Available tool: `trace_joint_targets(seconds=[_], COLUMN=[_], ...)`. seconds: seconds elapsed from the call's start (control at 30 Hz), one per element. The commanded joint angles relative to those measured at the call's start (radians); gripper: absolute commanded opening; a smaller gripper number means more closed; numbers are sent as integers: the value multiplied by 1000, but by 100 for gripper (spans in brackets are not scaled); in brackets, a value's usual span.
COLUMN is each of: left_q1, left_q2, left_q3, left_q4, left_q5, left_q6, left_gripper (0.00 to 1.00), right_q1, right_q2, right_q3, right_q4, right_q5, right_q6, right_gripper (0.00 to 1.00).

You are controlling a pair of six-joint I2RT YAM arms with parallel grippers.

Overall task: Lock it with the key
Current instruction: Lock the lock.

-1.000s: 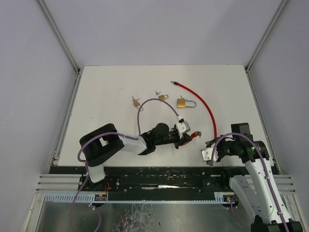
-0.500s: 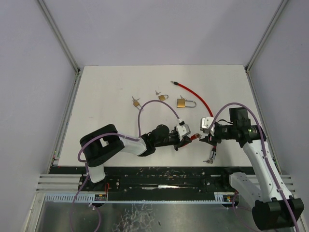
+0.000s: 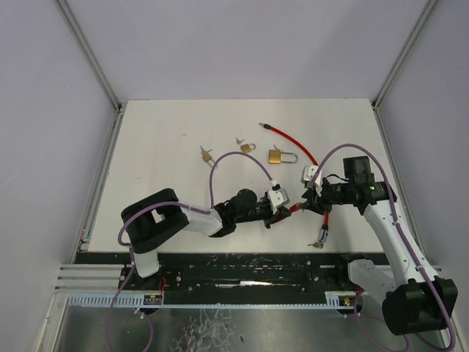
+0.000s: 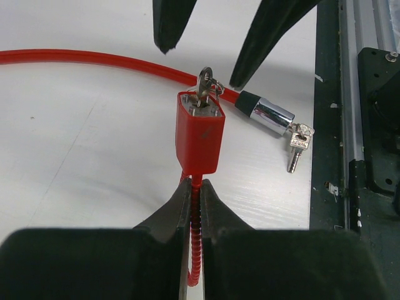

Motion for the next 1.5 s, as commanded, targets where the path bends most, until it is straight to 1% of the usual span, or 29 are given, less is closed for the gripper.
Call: trace_joint_targets(seconds=[0.0,0.1,0.17,0.23,0.43,0.6,0.73,0.83,0.93,1.0,1.07,1.27,1.3,1.37,1.47], left_q1=[-8,-7,-8,-7,-5,-6,-5,-5,-5,-5,-5,-2,-2,-3,-3], left_q2=[-28,-28,-27,-28,-33,-27,-24,-18,-10,-6,1,29,33,38,37], left_q3=[-3,-3,-3,-3,-9,-4,3,14,24,36,48,90,99,109,108], left_q4=[81,81,82,82,93,86,76,61,44,31,11,-57,-68,-80,-82], left_q5=[12,11,11,13,31,50,66,79,96,110,132,193,201,207,209], left_q6=[27,26,27,27,20,20,21,21,23,23,21,18,18,15,15], left_gripper=[0,0,0,0,0,0,0,0,0,0,0,0,0,0,0], right_q1=[4,5,5,5,5,5,5,6,6,6,6,12,12,12,12], right_q2=[30,50,59,65,82,95,102,108,114,107,83,-29,-43,-68,-103], right_q3=[-7,-8,-3,6,40,49,47,51,53,53,50,35,35,30,28], right_q4=[18,0,-17,-48,-194,-253,-308,-402,-524,-553,-547,-485,-490,-515,-538], right_q5=[-5,-3,-1,-4,-2,0,7,25,64,93,119,222,221,206,158], right_q6=[17,-2,-13,-60,-237,-356,-485,-690,-967,-1072,-1123,-1188,-1194,-1202,-1149], right_gripper=[41,35,29,23,11,0,0,0,0,0,0,0,2,14,25])
